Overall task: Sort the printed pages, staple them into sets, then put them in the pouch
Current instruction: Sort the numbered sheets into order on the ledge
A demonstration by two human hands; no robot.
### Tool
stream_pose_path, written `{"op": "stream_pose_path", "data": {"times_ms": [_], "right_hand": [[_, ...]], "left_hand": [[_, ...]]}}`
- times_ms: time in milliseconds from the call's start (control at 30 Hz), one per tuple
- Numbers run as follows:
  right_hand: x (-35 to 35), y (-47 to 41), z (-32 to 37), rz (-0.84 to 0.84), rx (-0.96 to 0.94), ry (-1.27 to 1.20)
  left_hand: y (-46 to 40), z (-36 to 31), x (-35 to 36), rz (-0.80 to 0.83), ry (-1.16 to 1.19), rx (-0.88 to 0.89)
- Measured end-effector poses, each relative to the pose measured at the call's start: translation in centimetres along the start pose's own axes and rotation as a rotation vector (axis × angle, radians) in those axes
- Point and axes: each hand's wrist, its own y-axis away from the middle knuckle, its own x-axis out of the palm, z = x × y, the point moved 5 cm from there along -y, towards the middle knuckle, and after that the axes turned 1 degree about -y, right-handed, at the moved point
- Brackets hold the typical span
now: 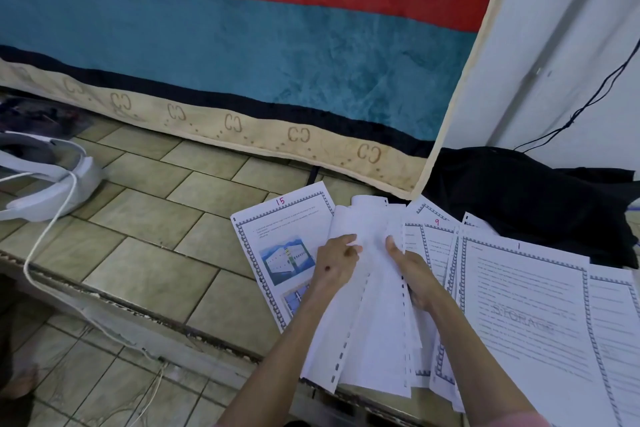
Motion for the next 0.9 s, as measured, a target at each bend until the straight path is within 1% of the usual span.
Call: {"op": "stream_pose_path", "data": {"times_ms": [67,133,167,200,233,300,333,367,400,500,533,567,667,733,800,900], "right_hand": [[0.0,-0.1,-0.1,-0.054,-0.030,0.018],[-0.2,-0.3,-0.3,-0.107,-0.020,0.032],[-0.3,-0.2,-0.4,-0.129,0.003,0.036],[-0.3,-0.3,-0.6,-0.134,0.023,0.041],[-0.4,-0.2,-0.6,-0.135,0.049,0.051],[-0.2,0.3,-0.3,-0.151,0.069,0.058],[-0.3,-0.1,-0.5,-0.160,0.069,0.060],[-0.3,0.1,-0.4,-0.178,0.080,0.059],[-0.3,0.0,-0.4,-0.167,0.071,0.037],[-0.5,0.0,-0.6,-0.164,0.092,0.025],[-0.6,-0.3,-0.9,-0.161,0.092,0.013],[-0.6,-0.2,-0.8,-0.166,0.094,0.012],[-0.3,0.0,-0.6,-0.167,0.080,0.015],[-0.2,0.2,-0.5,-0.162,0.070,0.008],[-0.2,0.2,-0.5,-0.163,0.064,0.002],[-0.1,0.5,-0.3,-0.132,0.056,-0.020]], "left_hand": [[-0.4,0.3,0.0,0.018,-0.042,0.012],[-0.1,-0.1,-0.3,-0.008,0.057,0.031],[0.1,-0.5,-0.9,-0.070,0.092,0.065],[0.3,-0.9,-2.1,-0.198,0.063,0.083],[0.4,-0.7,-3.6,-0.345,-0.040,0.072],[0.2,0.9,-6.5,-0.555,-0.237,-0.032],[0.1,1.9,-7.9,-0.619,-0.270,-0.133],[0.0,2.8,-9.2,-0.668,-0.226,-0.218],[-0.2,3.5,-10.2,-0.700,-0.164,-0.261],[-0.7,4.0,-12.3,-0.763,0.041,-0.220],[-0.7,3.9,-12.6,-0.773,0.049,-0.216],[-0.7,3.7,-12.6,-0.763,0.003,-0.221],[-0.7,3.3,-11.9,-0.716,-0.239,-0.282],[-0.7,3.3,-11.6,-0.731,-0.250,-0.315],[-0.6,3.6,-11.9,-0.771,-0.191,-0.301],[-0.4,3.6,-13.2,-0.841,-0.002,-0.244]]}}
